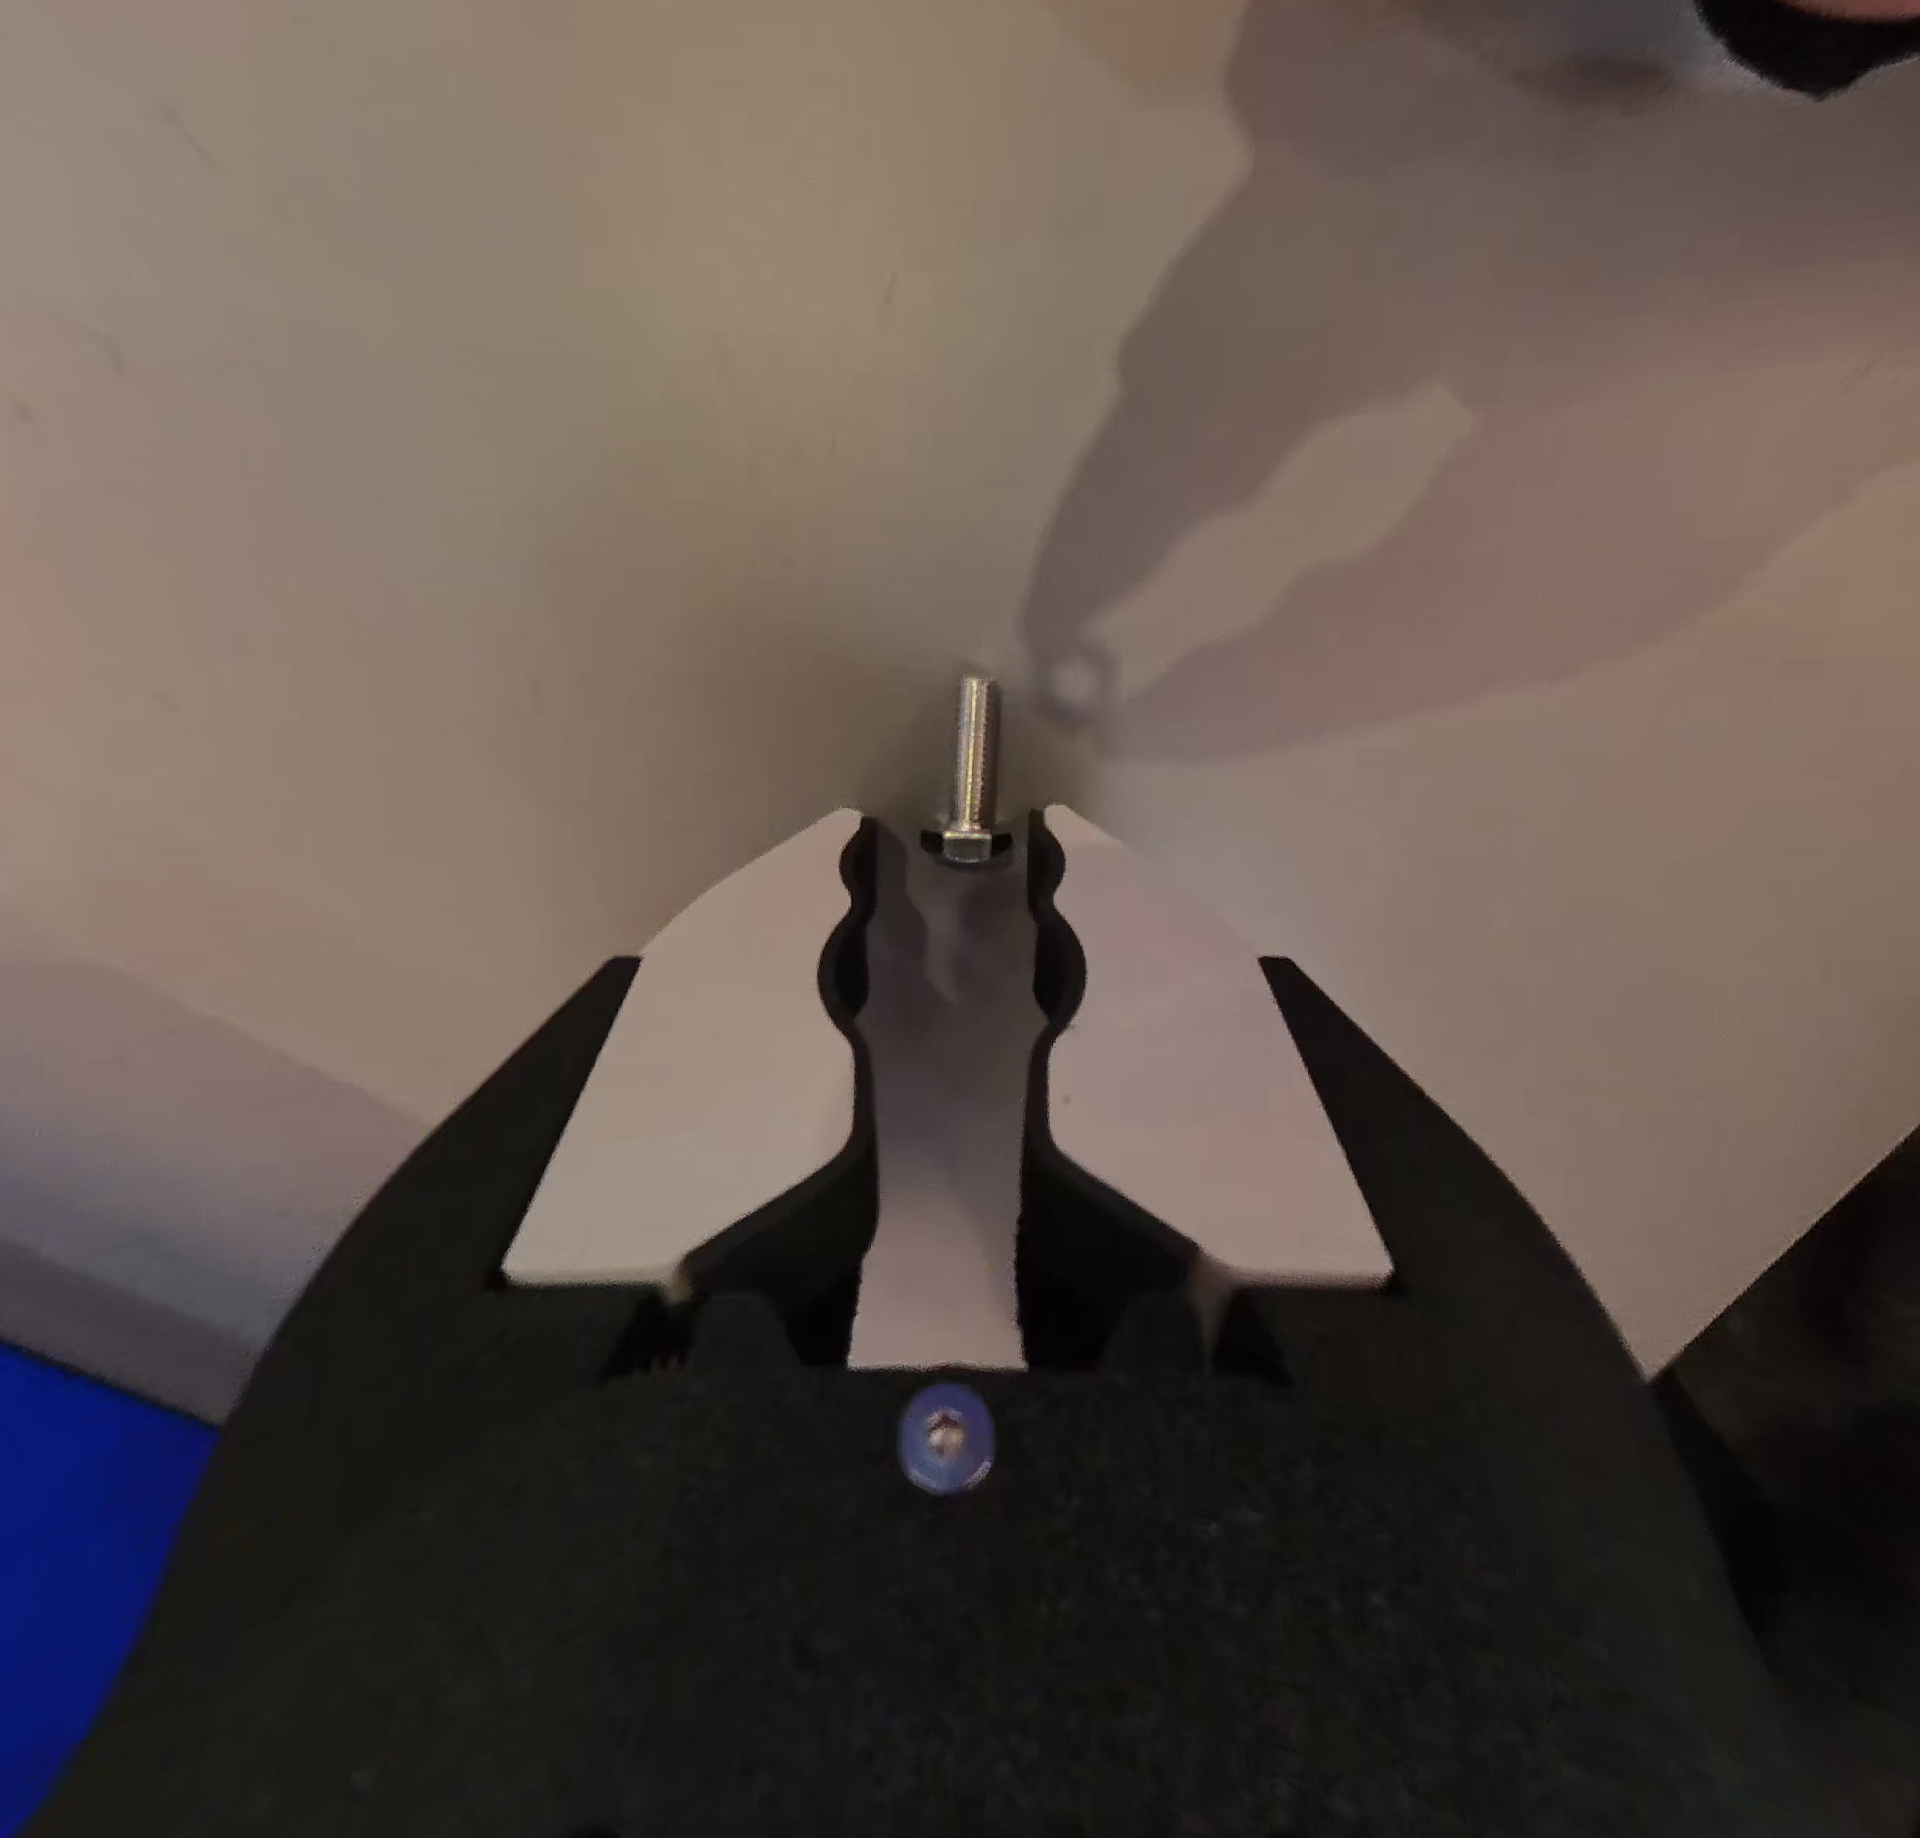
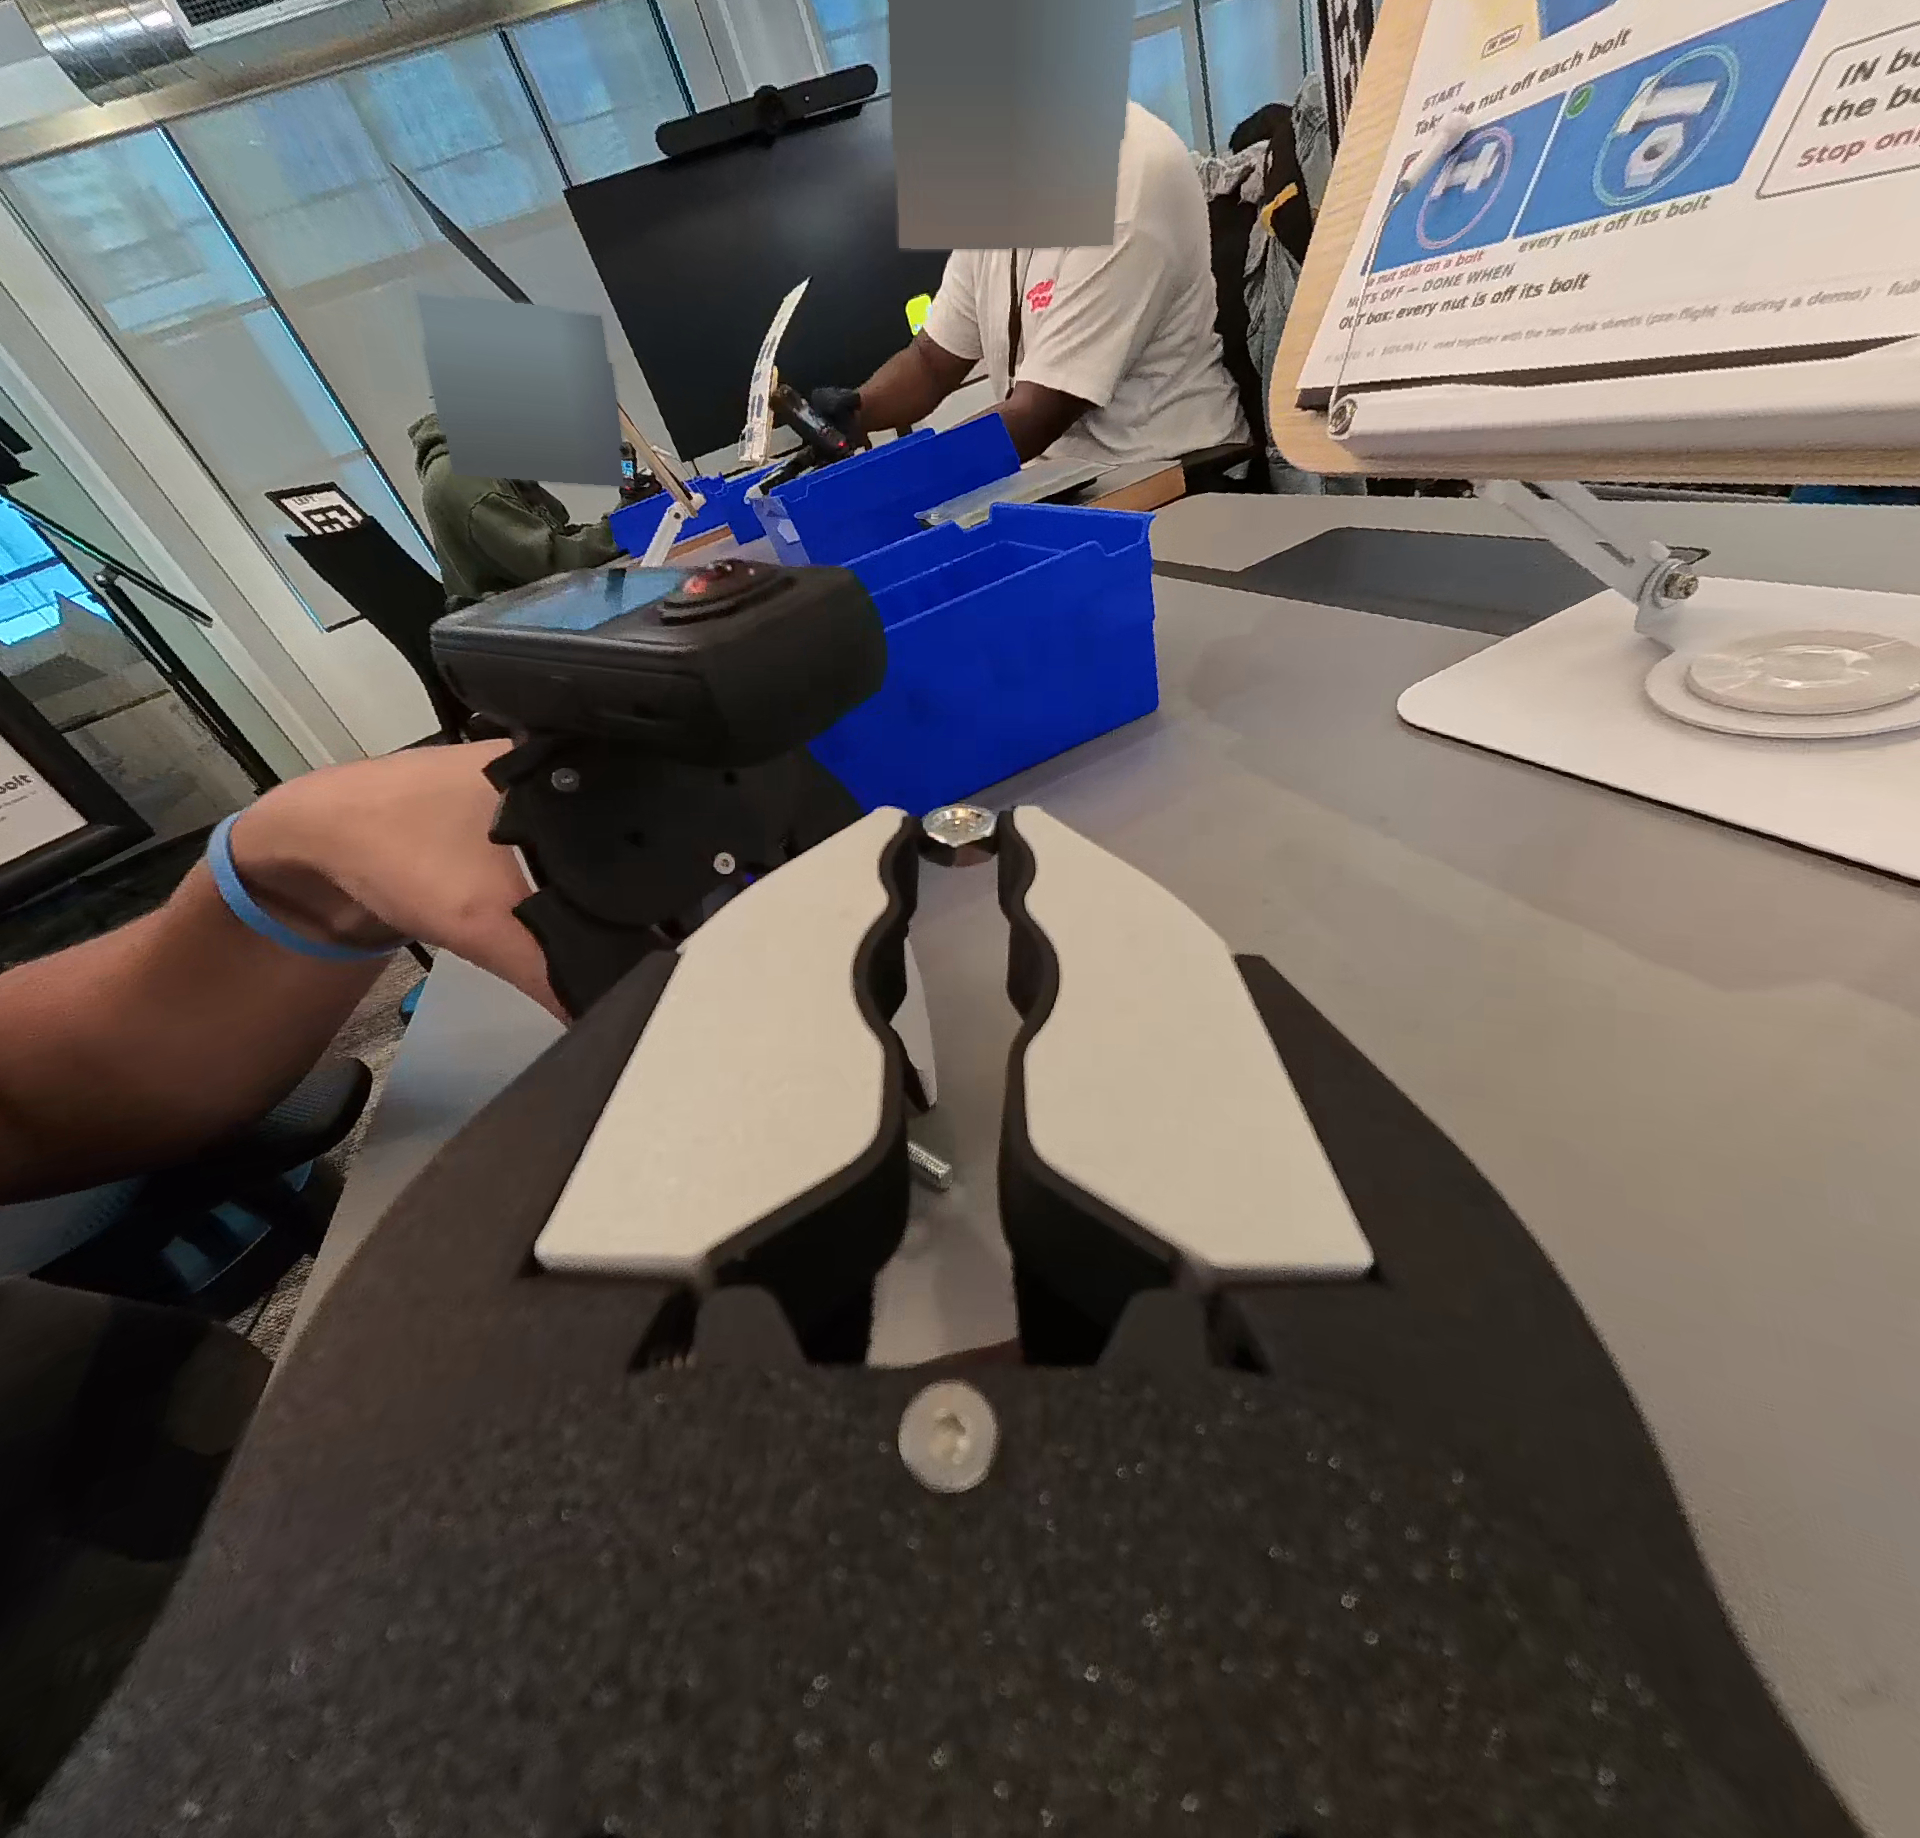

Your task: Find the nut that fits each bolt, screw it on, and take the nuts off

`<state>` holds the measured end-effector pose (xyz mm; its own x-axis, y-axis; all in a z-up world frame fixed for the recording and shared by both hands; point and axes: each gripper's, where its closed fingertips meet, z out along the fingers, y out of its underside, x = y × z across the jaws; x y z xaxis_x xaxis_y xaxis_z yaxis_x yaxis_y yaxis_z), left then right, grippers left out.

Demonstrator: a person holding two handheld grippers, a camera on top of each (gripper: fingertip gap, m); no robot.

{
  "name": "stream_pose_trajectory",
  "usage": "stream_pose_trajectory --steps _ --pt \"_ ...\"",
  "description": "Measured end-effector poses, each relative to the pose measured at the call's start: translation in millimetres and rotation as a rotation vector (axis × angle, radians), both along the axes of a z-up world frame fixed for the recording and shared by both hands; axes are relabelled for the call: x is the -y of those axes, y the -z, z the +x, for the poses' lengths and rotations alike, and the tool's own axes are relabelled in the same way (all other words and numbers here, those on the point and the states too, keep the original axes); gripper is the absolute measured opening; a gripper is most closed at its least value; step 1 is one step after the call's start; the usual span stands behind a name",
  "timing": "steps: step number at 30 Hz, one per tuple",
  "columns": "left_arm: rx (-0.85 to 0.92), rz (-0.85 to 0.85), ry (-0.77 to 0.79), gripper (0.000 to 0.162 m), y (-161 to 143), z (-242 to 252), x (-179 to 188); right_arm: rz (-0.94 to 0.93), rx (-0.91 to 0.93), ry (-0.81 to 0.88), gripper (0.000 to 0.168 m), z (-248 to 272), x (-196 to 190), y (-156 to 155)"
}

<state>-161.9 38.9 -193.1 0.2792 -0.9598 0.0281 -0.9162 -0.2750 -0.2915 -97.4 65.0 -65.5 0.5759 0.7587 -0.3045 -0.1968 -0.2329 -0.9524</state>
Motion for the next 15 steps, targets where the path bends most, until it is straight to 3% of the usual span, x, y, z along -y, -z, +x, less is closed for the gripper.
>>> stream_pose_trajectory --steps 4,9,15 --pt "-0.023 0.014 0.001 0.024 0.6 -1.8 -1.5 -0.002 0.000 -0.003 0.014 0.0 0.1 0.1" --pt "-0.082 0.047 0.055 0.005 1.4 -7.5 -0.5 -0.010 0.011 -0.001 0.014 0.1 -0.6 2.9" --pt "0.029 0.016 0.110 0.004 0.7 -10.0 6.1 -0.016 0.009 -0.006 0.014 0.7 -1.1 3.5"
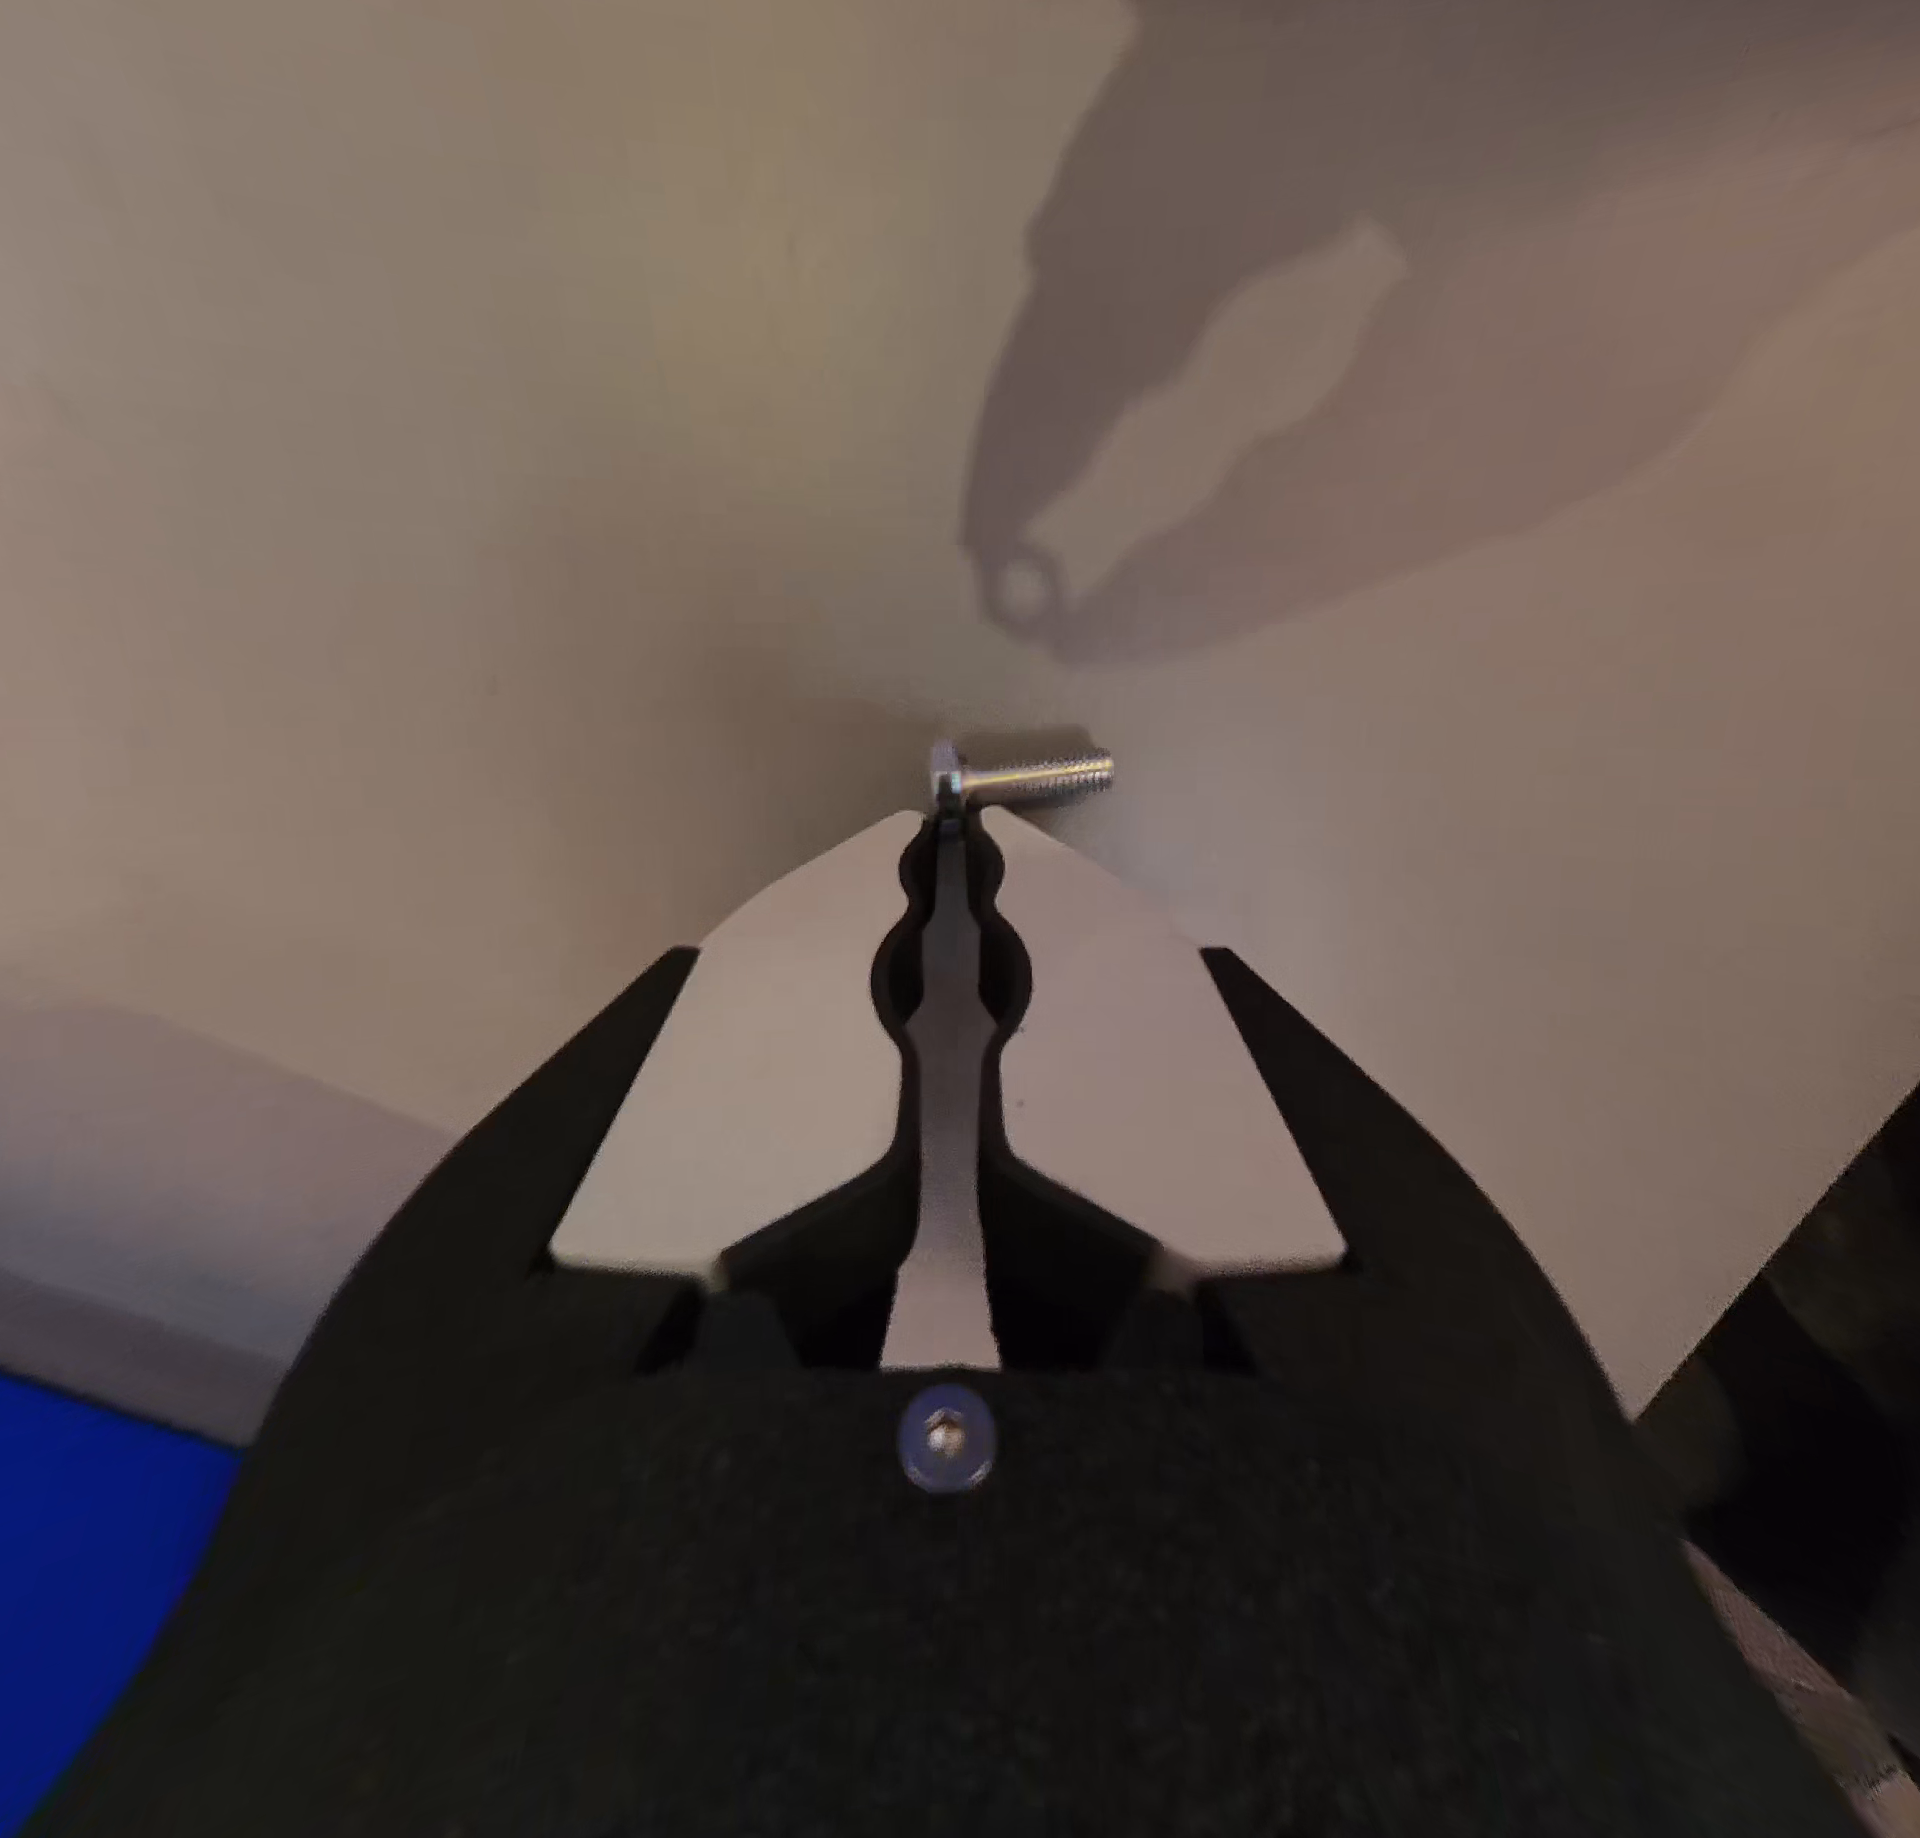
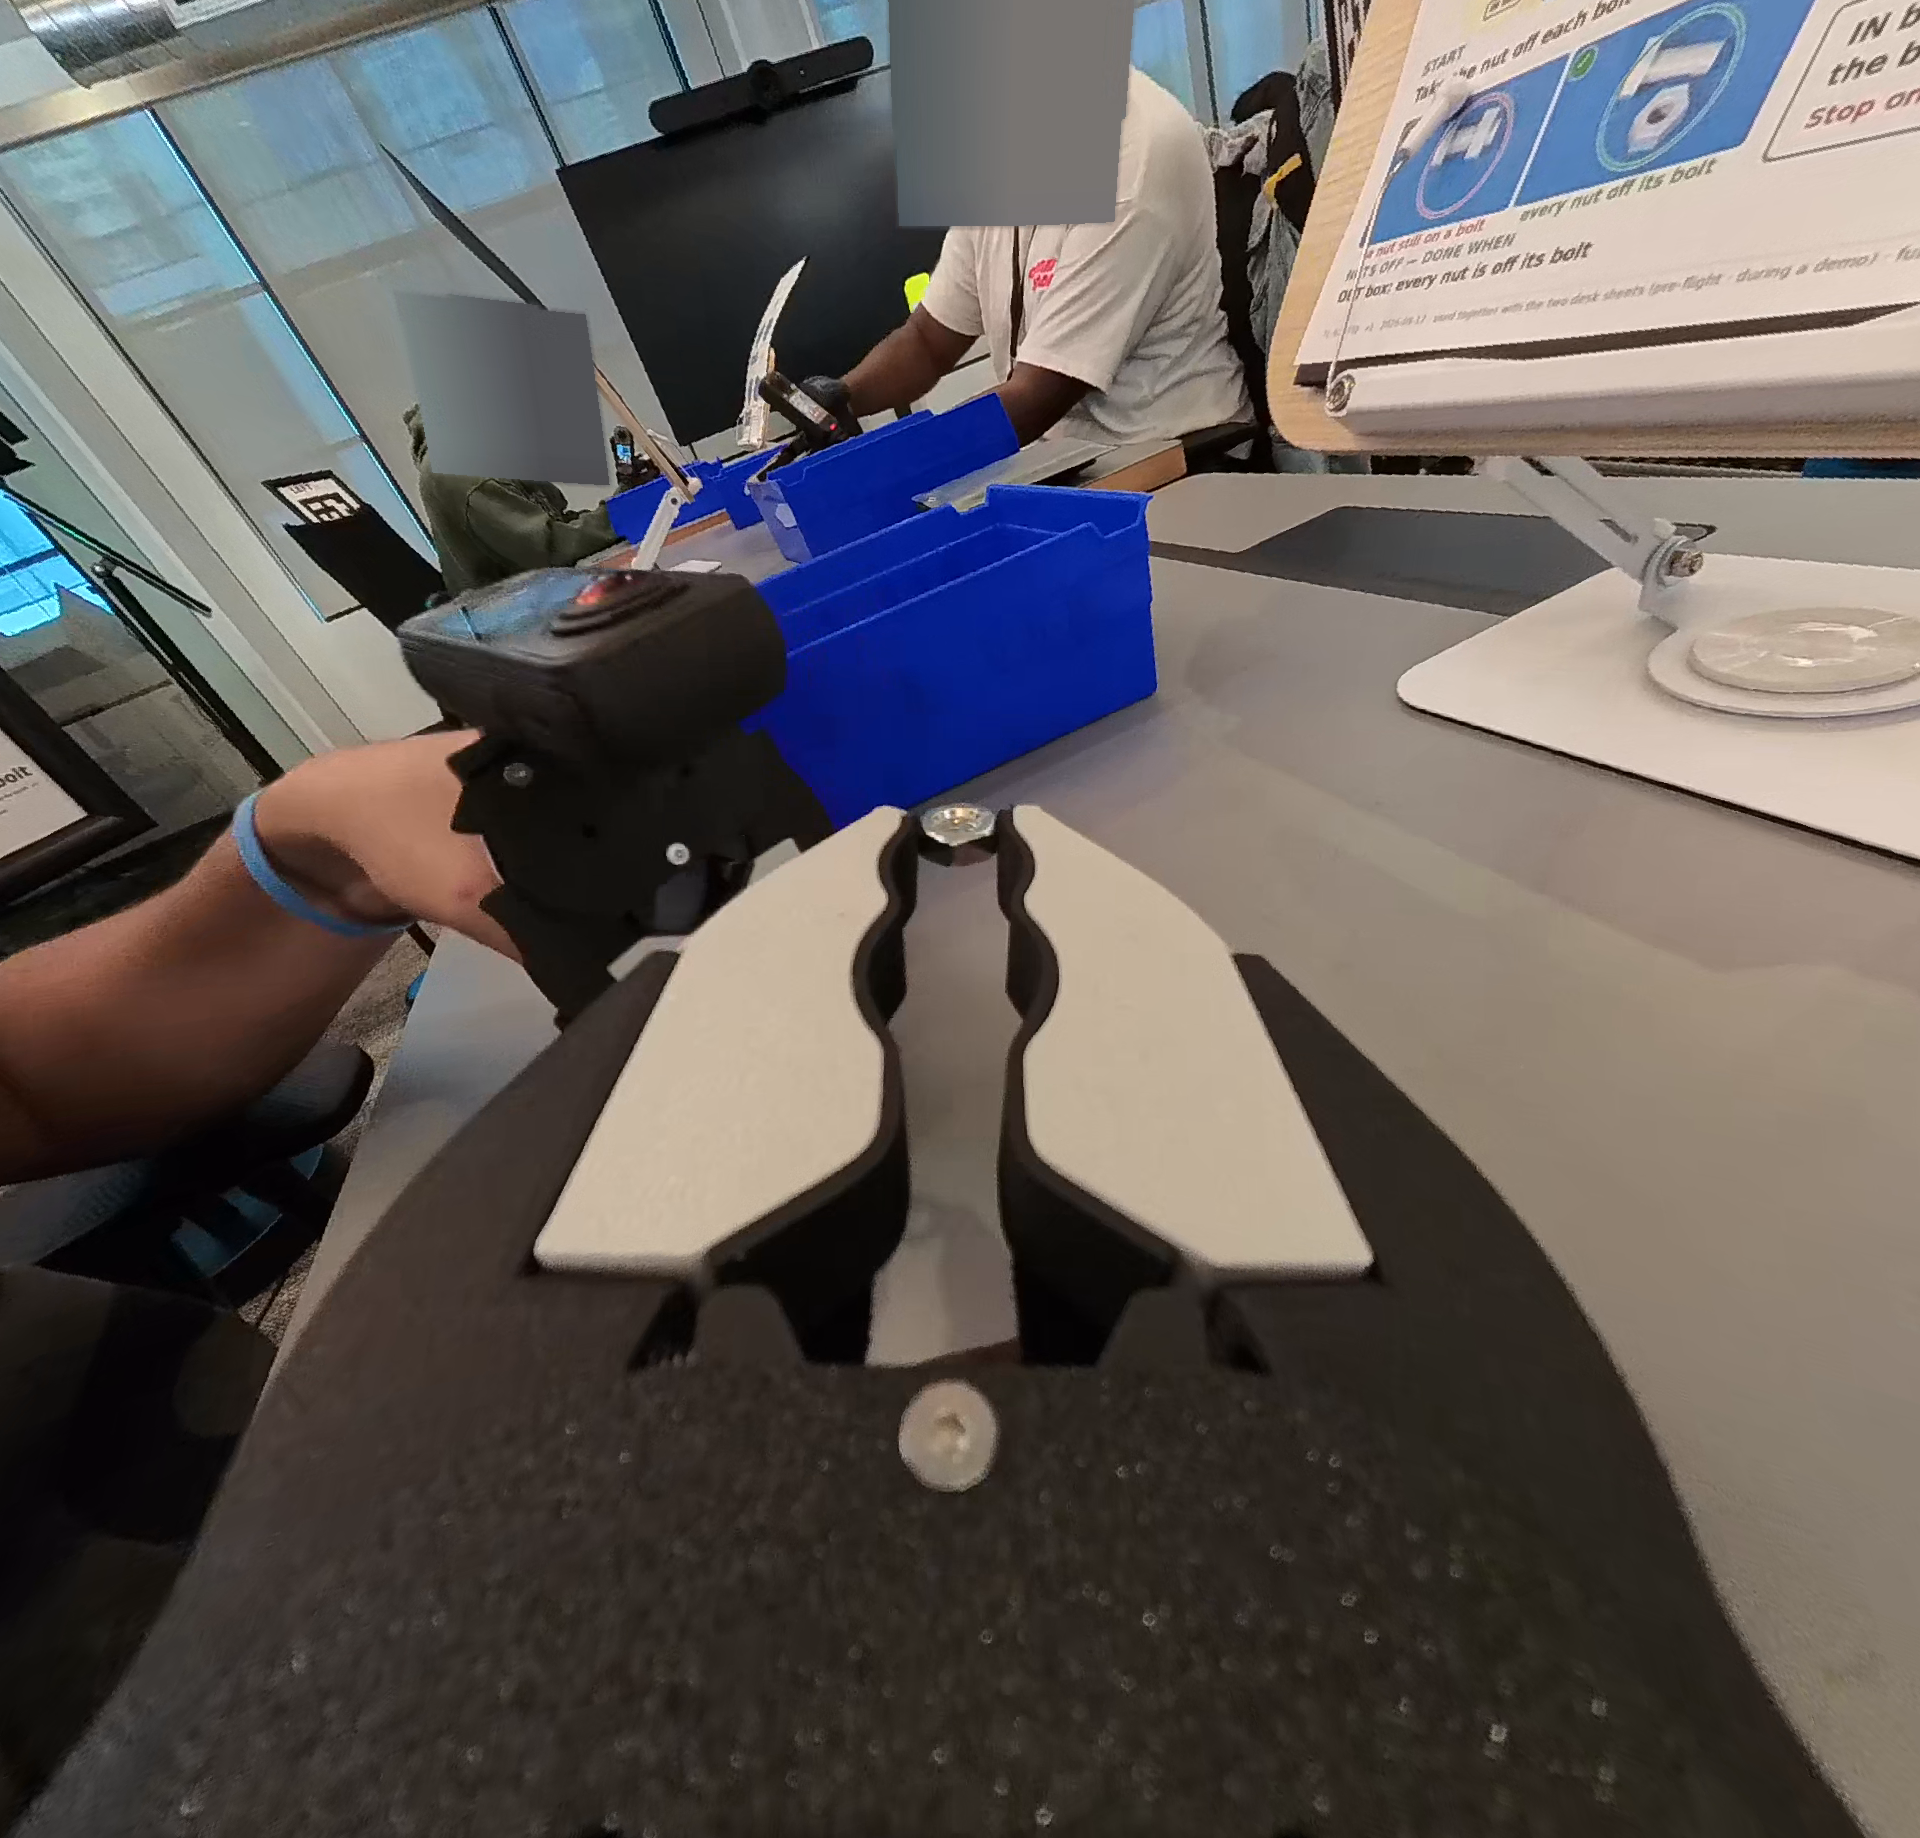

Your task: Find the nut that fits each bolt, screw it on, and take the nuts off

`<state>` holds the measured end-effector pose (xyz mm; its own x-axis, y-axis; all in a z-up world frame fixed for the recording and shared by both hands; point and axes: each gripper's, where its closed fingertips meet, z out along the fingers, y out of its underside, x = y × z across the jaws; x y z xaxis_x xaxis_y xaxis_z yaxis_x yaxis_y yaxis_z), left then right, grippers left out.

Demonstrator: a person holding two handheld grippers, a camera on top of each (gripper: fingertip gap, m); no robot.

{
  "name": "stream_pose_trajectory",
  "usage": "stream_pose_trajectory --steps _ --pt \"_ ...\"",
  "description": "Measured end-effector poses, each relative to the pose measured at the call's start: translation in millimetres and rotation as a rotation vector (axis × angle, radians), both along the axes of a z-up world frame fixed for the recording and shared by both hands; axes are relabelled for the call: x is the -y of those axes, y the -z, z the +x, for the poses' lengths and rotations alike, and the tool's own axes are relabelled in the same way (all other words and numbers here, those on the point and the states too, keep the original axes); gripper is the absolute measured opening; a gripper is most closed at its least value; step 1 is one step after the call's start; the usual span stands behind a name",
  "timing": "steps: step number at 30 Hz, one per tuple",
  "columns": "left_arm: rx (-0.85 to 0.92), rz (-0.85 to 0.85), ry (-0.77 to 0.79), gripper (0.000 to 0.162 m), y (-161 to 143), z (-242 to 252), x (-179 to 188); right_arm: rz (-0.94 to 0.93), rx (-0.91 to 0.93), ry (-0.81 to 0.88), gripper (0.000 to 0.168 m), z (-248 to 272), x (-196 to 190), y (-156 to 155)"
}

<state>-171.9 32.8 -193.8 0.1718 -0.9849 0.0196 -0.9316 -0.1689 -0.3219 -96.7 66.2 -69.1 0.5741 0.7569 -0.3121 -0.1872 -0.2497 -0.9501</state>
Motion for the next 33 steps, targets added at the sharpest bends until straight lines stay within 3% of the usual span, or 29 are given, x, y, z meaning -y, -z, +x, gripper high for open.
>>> stream_pose_trajectory --steps 6,11,14,17,21,24,33 --pt "0.043 0.019 -0.012 0.006 -2.2 -5.7 -0.8 -0.003 0.017 -0.006 0.014 -2.7 -0.3 3.5" --pt "0.011 0.083 0.038 0.023 -4.7 -11.3 -0.8 -0.007 0.015 -0.001 0.014 -1.0 -1.1 4.0" --pt "-0.079 0.318 0.252 0.026 -21.7 -15.7 -12.6 -0.004 0.011 -0.002 0.014 -0.8 -0.8 2.8" --pt "-0.174 0.480 0.549 0.040 -35.8 -11.8 -13.8 -0.004 0.020 -0.004 0.014 -1.9 -0.6 3.9" --pt "-0.030 0.612 0.933 0.041 -44.5 6.4 -2.0 -0.011 0.030 0.003 0.014 -0.6 -2.0 6.6" --pt "0.022 0.611 1.079 0.034 -41.1 7.0 2.5 -0.011 0.030 0.003 0.014 0.4 -2.5 6.3" --pt "-0.198 0.430 1.301 0.040 -17.7 -11.1 4.4 -0.020 0.039 -0.021 0.014 -4.1 -0.9 8.0"
